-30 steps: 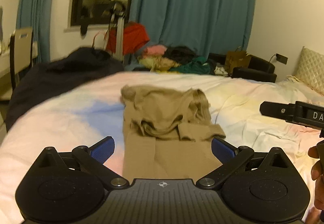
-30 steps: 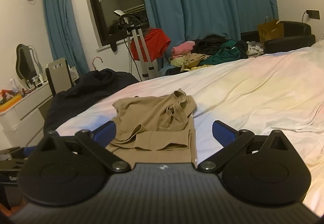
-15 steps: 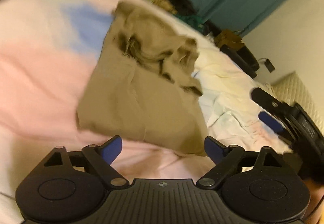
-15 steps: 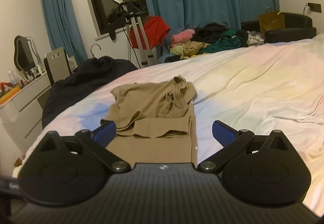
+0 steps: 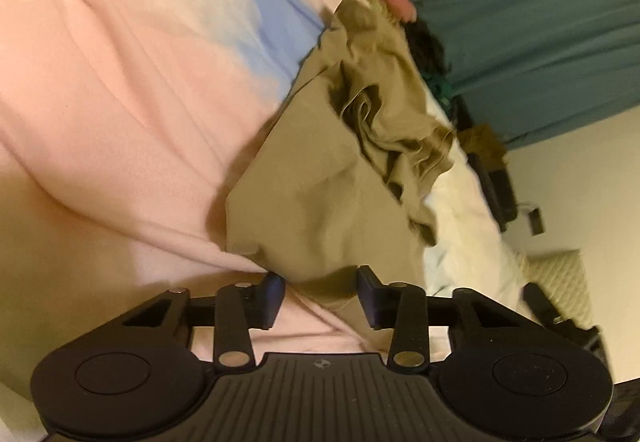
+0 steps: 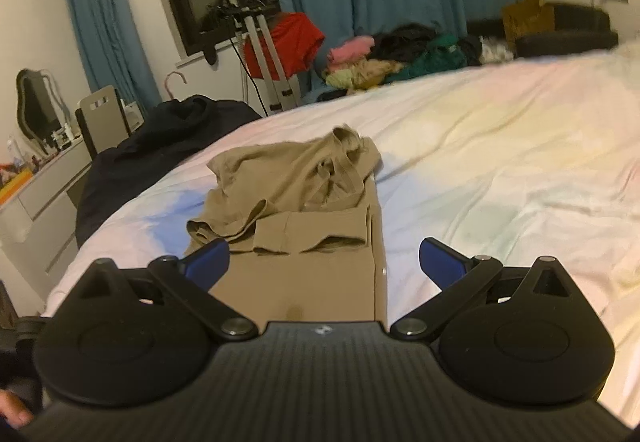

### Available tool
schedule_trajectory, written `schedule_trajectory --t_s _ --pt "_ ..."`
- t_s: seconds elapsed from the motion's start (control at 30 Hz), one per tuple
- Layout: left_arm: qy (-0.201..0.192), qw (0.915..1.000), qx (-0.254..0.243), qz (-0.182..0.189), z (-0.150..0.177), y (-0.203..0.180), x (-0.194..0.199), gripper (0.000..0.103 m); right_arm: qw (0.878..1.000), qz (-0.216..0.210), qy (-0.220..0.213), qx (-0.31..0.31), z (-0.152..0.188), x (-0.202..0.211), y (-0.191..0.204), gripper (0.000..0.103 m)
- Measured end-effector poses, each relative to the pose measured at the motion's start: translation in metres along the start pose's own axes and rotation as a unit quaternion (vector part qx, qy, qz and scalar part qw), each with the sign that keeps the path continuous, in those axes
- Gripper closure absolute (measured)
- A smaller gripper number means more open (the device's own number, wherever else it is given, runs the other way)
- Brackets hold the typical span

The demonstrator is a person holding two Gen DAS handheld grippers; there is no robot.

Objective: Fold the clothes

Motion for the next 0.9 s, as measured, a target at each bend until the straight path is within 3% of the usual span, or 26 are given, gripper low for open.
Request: schedule_trajectory --t_s 0.07,0.23,0.37,0.47,0.53,0.57,0.67,0.73,0.9 --pt "-0.006 0.9999 0.001 -0.009 0.0 0.0 0.001 0.08 0.999 -0.008 0.007 -0.038 0.003 -0.001 -0.009 0.0" --pt "-0.013 0.9998 0.018 -0.002 -0.002 0.003 0.007 0.083 0.99 -0.031 0.025 -0.137 0.009 -0.004 -0.032 0.0" --pt "-0.02 0.9993 0.023 0.021 -0.003 0.001 0.018 0.072 0.977 -0.047 0.041 -0.206 0.017 -0.008 -0.048 0.0" --pt "-0.02 0.9995 0.013 0.021 -0.001 -0.004 0.021 0.06 0.955 -0.079 0.063 -0.277 0.031 -0.013 -0.061 0.001" --pt "-0.018 0.9996 0.009 0.02 0.001 -0.007 0.02 0.053 0.934 -0.096 0.085 -0.333 0.045 -0.018 -0.071 0.012" --pt "-0.015 0.9996 0.006 0.021 0.001 -0.008 0.019 0.052 0.924 -0.099 0.098 -0.357 0.052 -0.022 -0.075 0.029" --pt "-0.01 0.9997 -0.006 0.022 0.003 -0.013 0.017 0.049 0.909 -0.097 0.116 -0.388 0.064 -0.028 -0.08 0.032" --pt "-0.006 0.9997 -0.012 0.021 0.004 -0.015 0.014 0.048 0.909 -0.085 0.119 -0.389 0.066 -0.029 -0.08 0.037" --pt "0.014 0.9994 -0.02 0.022 0.006 -0.017 0.004 0.048 0.926 -0.042 0.109 -0.36 0.062 -0.024 -0.082 0.037"
Point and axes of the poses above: each gripper's, at about its wrist camera, not at the fingertips, and x roughly against the way its jaws point, y to its left, z to its underside, the point moved 4 cm from there along -x, roughly the way its jaws point, and after that the axes turned 8 degrees about -z, right-handed, at the moved point
